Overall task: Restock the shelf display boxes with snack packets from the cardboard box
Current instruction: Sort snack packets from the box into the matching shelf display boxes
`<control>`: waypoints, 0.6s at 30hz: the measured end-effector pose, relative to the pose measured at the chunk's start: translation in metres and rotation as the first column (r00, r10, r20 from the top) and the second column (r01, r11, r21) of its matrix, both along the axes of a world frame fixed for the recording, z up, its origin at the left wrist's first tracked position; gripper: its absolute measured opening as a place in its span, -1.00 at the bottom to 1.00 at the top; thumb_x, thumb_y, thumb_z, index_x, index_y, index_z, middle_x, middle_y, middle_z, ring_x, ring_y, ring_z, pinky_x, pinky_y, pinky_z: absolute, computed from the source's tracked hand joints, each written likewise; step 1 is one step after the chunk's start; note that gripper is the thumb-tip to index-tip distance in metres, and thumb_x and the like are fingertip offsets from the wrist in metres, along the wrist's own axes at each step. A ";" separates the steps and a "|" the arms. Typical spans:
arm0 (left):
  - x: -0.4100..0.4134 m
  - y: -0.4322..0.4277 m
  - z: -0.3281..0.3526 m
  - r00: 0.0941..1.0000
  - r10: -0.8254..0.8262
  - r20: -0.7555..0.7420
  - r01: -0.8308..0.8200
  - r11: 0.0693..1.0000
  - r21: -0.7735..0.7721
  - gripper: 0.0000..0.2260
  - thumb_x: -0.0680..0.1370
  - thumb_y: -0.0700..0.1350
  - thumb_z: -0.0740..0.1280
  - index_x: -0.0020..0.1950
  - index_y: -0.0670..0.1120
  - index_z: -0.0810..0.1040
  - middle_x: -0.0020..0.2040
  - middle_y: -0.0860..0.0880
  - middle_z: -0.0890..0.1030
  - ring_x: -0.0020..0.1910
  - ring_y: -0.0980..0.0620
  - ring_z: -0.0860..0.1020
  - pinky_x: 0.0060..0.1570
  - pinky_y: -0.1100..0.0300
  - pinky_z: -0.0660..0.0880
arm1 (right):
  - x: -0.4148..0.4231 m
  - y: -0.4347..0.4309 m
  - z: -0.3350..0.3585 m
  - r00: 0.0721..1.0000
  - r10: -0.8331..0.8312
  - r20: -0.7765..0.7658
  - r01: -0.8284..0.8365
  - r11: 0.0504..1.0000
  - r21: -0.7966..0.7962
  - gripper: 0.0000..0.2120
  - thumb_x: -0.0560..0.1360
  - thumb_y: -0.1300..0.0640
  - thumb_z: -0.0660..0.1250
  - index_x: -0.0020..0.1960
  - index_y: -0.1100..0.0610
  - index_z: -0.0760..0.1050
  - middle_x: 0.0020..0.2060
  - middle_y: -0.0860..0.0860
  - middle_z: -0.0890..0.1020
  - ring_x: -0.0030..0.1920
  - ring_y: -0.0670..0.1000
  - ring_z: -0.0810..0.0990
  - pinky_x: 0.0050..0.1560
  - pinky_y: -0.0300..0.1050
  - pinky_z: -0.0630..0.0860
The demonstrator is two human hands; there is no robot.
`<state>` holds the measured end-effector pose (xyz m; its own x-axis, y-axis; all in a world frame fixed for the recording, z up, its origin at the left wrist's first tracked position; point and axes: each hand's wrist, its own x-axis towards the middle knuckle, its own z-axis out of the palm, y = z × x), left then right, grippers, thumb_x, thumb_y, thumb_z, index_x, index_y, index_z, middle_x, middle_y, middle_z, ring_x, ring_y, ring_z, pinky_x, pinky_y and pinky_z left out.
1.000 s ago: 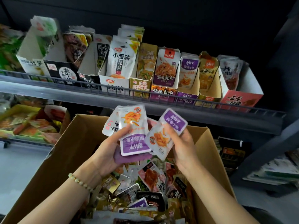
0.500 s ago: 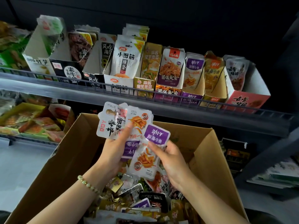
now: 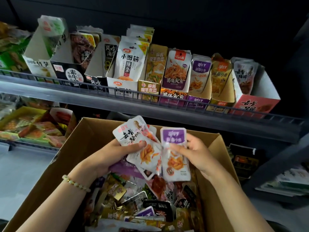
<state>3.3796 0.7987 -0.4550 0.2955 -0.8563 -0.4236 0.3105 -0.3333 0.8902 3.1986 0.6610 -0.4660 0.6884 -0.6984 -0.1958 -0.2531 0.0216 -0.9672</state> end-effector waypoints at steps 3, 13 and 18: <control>-0.006 -0.007 -0.005 0.963 0.253 -0.095 -0.259 0.964 -0.060 -0.86 0.52 -0.13 0.36 0.04 -0.15 0.59 -0.10 -0.14 0.71 -0.22 -0.06 0.70 -0.31 0.15 0.64 | 0.003 -0.007 -0.009 0.931 -0.334 0.146 0.294 0.926 0.238 -0.79 0.42 0.05 0.42 0.02 0.10 0.58 -0.09 0.01 0.72 0.00 0.03 0.67 0.07 -0.07 0.51; -0.052 -0.013 -0.019 0.904 0.263 -0.338 -0.312 0.945 -0.098 -0.73 0.58 -0.04 0.25 0.21 -0.14 0.55 0.03 -0.14 0.69 -0.02 -0.11 0.68 -0.04 -0.01 0.60 | 0.026 0.032 -0.035 0.841 -0.527 0.120 0.394 0.750 0.531 -0.72 0.46 0.03 0.40 0.14 0.09 0.54 -0.01 0.06 0.70 0.03 0.08 0.67 0.09 0.04 0.57; -0.054 -0.010 -0.025 0.949 0.239 -0.208 -0.274 0.948 -0.160 -0.62 0.43 -0.11 0.39 0.23 -0.12 0.54 0.08 -0.13 0.68 0.02 -0.10 0.67 -0.04 0.02 0.63 | 0.027 0.039 -0.033 0.789 -0.593 0.164 0.484 0.762 0.430 -0.69 0.42 -0.02 0.44 0.10 0.05 0.52 -0.07 0.02 0.71 -0.08 0.00 0.70 -0.06 -0.03 0.63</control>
